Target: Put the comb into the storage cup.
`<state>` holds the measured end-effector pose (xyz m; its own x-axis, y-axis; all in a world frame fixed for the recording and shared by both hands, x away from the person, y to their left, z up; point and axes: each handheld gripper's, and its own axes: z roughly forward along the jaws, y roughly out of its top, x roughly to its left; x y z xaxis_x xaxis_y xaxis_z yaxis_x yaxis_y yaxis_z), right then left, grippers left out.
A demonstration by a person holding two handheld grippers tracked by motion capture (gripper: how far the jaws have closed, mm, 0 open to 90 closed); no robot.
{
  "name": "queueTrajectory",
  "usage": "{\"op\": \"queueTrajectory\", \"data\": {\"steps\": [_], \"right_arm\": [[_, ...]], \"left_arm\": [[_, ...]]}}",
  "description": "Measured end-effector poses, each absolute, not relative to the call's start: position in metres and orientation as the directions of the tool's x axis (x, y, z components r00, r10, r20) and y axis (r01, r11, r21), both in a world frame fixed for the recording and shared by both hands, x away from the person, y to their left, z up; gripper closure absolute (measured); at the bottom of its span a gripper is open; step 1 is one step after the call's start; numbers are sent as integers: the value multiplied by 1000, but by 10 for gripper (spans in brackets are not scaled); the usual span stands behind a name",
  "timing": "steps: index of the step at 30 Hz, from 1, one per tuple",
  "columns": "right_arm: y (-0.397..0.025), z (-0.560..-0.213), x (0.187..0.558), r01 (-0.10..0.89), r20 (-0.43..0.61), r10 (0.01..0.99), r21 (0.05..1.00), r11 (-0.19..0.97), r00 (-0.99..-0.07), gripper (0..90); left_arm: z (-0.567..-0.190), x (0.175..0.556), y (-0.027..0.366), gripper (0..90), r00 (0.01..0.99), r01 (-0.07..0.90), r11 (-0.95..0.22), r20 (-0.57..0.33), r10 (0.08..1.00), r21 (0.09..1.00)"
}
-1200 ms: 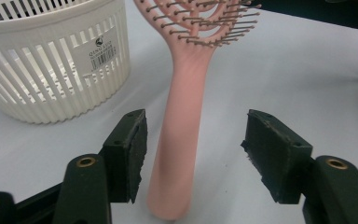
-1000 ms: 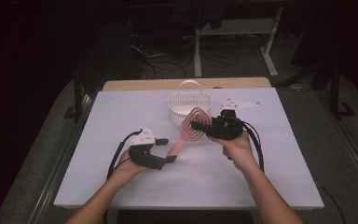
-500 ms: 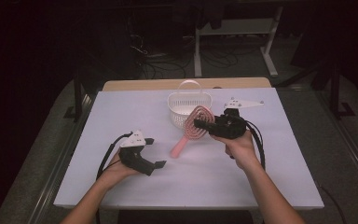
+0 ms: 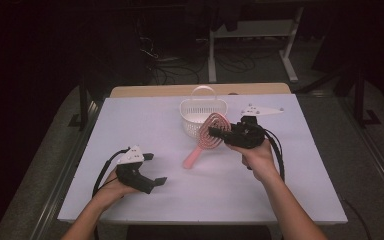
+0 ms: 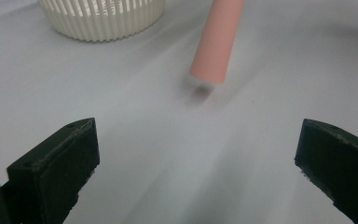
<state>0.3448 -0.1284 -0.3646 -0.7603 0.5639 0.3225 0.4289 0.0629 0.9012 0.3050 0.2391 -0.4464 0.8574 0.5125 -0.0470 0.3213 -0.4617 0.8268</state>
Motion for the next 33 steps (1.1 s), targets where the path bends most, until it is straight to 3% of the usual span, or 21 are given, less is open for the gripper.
{"op": "queueTrajectory", "data": {"steps": [23,33], "right_arm": [[-136,-360,347,427,324,582,903,44,-746,628],[-140,-351,349,411,315,588,911,33,-745,628]], "left_arm": [[-451,300,262,0,826,383,-451,-80,558,806],[-450,298,260,0,835,361,-463,-60,547,810]]}}
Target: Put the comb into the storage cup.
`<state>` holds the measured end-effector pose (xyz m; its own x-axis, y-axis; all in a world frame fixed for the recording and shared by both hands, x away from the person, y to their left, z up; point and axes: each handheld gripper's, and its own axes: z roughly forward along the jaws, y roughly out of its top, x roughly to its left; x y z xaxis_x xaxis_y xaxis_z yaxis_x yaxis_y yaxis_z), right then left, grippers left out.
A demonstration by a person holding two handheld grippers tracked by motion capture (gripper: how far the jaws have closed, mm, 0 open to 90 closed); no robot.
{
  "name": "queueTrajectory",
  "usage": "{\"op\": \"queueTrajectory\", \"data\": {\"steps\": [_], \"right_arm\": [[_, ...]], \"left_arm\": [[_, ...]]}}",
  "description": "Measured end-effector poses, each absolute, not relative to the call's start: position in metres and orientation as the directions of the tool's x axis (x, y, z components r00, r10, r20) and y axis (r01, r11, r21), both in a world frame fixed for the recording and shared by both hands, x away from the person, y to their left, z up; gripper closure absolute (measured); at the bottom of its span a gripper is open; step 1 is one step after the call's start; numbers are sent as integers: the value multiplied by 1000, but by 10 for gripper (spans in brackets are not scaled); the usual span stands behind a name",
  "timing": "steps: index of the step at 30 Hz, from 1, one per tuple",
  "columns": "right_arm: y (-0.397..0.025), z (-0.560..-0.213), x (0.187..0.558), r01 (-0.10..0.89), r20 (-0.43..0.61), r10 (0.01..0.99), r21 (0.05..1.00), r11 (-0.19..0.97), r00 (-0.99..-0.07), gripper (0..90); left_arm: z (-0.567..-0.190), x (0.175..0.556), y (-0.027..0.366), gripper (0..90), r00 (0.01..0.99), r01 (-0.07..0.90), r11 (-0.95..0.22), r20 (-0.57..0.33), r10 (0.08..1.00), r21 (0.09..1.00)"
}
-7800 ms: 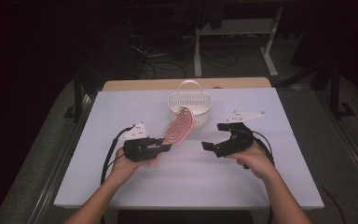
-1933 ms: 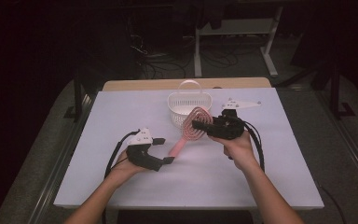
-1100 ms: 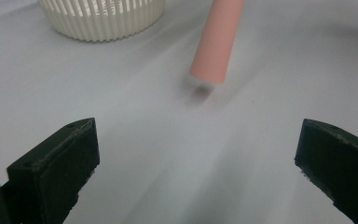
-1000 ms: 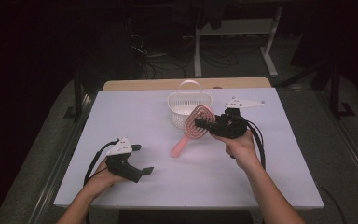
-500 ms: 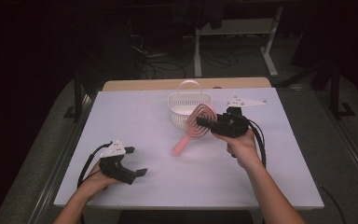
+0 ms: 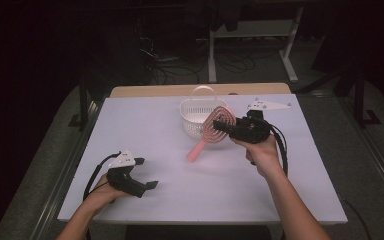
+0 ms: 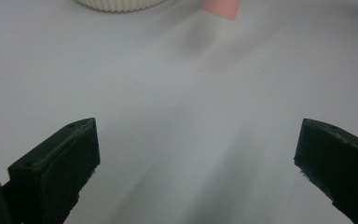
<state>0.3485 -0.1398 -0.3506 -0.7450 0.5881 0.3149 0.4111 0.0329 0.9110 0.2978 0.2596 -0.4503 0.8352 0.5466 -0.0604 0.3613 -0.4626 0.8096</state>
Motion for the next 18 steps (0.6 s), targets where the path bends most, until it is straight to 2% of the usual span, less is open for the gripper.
{"op": "queueTrajectory", "data": {"steps": [18], "right_arm": [[-145,-327,359,386,311,594,923,-1,-742,628]], "left_arm": [[-452,296,259,0,831,366,-461,-61,553,809]]}}
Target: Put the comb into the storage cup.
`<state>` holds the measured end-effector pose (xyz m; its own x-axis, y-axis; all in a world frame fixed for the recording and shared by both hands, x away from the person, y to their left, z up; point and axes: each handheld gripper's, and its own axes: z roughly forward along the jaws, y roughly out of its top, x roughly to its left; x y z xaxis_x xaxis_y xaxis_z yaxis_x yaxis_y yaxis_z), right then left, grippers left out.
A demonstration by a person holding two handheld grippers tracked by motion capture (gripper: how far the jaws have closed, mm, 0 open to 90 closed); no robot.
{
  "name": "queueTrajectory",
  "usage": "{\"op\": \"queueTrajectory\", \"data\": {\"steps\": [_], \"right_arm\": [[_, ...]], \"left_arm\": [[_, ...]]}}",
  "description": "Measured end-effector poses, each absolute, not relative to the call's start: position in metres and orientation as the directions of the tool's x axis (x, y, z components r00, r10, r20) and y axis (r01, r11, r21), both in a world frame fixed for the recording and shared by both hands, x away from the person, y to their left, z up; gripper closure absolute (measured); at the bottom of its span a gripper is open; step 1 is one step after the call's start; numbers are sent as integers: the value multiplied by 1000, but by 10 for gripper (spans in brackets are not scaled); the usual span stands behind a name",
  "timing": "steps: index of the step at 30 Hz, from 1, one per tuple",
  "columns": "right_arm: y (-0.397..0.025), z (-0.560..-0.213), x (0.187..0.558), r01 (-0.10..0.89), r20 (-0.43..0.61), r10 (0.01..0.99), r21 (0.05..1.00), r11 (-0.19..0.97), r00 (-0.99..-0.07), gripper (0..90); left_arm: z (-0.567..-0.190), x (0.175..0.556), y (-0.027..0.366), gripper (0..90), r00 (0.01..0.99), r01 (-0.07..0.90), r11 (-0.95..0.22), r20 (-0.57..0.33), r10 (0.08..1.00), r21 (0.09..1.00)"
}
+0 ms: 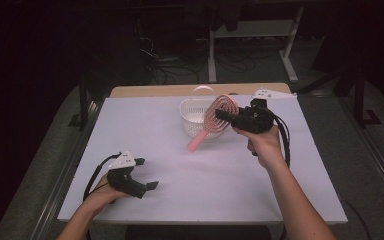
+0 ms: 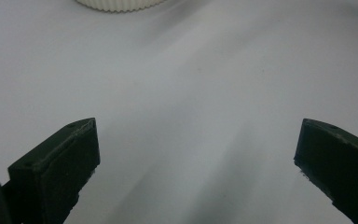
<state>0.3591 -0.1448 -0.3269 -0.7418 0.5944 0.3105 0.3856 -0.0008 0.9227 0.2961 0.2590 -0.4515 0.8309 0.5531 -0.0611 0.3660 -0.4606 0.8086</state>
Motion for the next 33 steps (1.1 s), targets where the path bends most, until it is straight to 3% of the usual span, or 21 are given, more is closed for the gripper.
{"op": "queueTrajectory", "data": {"steps": [33], "right_arm": [[-161,-290,397,331,313,667,938,-105,-676,629]], "left_arm": [[-449,297,260,0,804,387,-446,-58,592,807]]}}
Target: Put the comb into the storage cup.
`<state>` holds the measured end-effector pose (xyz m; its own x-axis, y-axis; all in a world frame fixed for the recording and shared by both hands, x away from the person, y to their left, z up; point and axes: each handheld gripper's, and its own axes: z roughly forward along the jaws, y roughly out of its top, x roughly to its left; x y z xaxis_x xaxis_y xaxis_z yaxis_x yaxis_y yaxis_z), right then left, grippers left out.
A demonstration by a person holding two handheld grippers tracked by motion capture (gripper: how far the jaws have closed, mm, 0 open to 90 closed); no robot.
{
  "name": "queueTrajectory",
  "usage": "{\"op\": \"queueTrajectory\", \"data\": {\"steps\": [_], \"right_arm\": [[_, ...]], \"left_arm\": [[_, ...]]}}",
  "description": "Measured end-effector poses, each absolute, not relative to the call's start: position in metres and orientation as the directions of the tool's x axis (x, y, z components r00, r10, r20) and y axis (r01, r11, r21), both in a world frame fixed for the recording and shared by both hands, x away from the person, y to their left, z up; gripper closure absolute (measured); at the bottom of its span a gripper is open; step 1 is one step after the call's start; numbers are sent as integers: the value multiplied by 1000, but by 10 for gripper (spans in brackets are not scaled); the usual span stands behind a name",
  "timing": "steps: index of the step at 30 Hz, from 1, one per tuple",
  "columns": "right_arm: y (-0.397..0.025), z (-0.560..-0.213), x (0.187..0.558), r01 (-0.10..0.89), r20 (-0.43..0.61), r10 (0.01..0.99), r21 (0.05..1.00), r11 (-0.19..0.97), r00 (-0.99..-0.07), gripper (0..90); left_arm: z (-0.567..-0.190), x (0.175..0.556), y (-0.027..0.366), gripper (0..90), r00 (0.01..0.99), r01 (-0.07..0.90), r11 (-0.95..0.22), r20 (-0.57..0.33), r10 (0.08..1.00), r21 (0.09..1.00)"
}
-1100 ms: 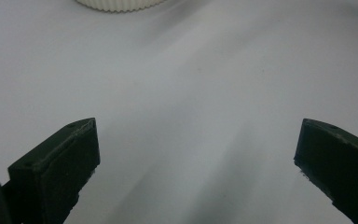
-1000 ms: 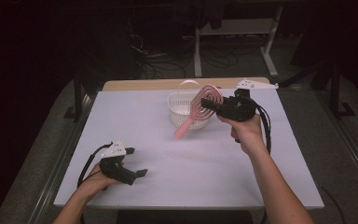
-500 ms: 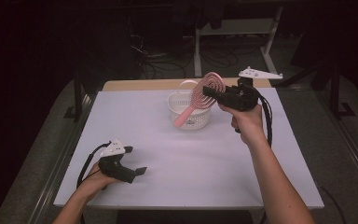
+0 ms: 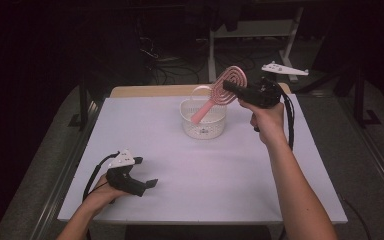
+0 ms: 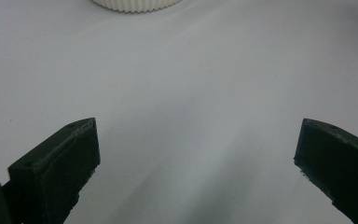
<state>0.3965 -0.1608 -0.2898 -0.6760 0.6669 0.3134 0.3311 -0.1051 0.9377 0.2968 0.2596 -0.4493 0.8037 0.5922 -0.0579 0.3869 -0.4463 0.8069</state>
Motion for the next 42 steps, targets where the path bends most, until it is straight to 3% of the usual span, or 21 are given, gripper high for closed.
{"op": "queueTrajectory", "data": {"steps": [15,42], "right_arm": [[-165,-286,417,329,342,699,931,-161,-627,629],[-146,-319,443,406,382,702,902,-143,-601,629]], "left_arm": [[-448,295,258,0,808,379,-452,-51,587,807],[-449,294,258,0,810,378,-452,-52,584,808]]}}
